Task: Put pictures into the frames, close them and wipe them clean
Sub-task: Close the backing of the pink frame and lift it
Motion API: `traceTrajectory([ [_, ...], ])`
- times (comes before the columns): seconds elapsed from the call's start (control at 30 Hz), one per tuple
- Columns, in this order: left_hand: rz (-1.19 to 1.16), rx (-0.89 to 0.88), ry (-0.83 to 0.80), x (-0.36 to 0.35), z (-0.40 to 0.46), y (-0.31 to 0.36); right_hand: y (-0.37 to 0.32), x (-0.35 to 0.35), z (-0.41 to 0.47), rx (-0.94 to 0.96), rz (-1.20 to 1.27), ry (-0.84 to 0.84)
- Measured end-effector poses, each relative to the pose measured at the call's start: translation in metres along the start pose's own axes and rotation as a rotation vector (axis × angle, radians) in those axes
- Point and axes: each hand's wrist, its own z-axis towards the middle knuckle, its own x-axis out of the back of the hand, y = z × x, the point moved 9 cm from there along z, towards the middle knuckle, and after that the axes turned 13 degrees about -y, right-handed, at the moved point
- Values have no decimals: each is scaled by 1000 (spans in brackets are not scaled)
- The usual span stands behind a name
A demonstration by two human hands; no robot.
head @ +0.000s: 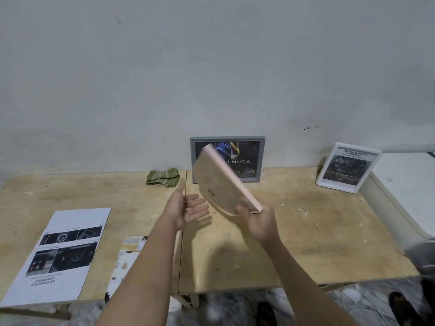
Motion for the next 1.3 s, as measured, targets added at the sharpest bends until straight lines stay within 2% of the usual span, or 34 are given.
traceTrajectory([
  [0.07, -91, -37, -45, 6, -8, 24, -33, -20, -2, 352, -302, -186],
  [0.1, -83, -41, -56, 10, -12, 31, -37, -28, -3, 428, -410, -245],
  [0.13, -64, -33, -66, 14, -16, 32, -34, -31, 0, 424, -448, -283],
  [0.2, -3, 3, -32, 27, -22, 29, -24, -30, 11, 319, -433, -324],
  [0.27, -2, -5, 24, 45, -23, 25, -15, -21, 27, 151, -358, -238],
  [0.33, -29, -50, 43, 52, -29, 26, 3, -11, 42, -219, -11, -113],
  [0.37, -24, -72, 50, 54, -30, 28, 13, -17, 45, -401, 136, -124],
  [0.43, 7, -108, 62, 56, -32, 30, 16, -38, 51, -556, 146, -225],
  [0.47, 23, -120, 75, 58, -34, 31, 15, -48, 56, -563, 94, -228],
  [0.53, 35, -139, 75, 59, -34, 31, 11, -56, 64, -482, 5, -97],
  [0.6, 28, -166, 86, 66, -36, 32, 3, -65, 70, -369, -191, 11],
  [0.73, 19, -237, 112, 94, -35, 39, 7, -90, 76, -303, -344, 35],
  [0.83, -53, -233, 128, 119, -31, 36, 21, -119, 93, -306, -302, -66],
  [1.03, -180, -245, 344, 185, -35, 24, 36, -194, 147, -345, -129, -435],
  [1.17, -215, -235, 467, 231, -32, 27, 56, -248, 221, -318, -436, -559],
  [1.3, -279, -206, 546, 270, -19, 24, 93, -306, 281, -196, -813, -736],
])
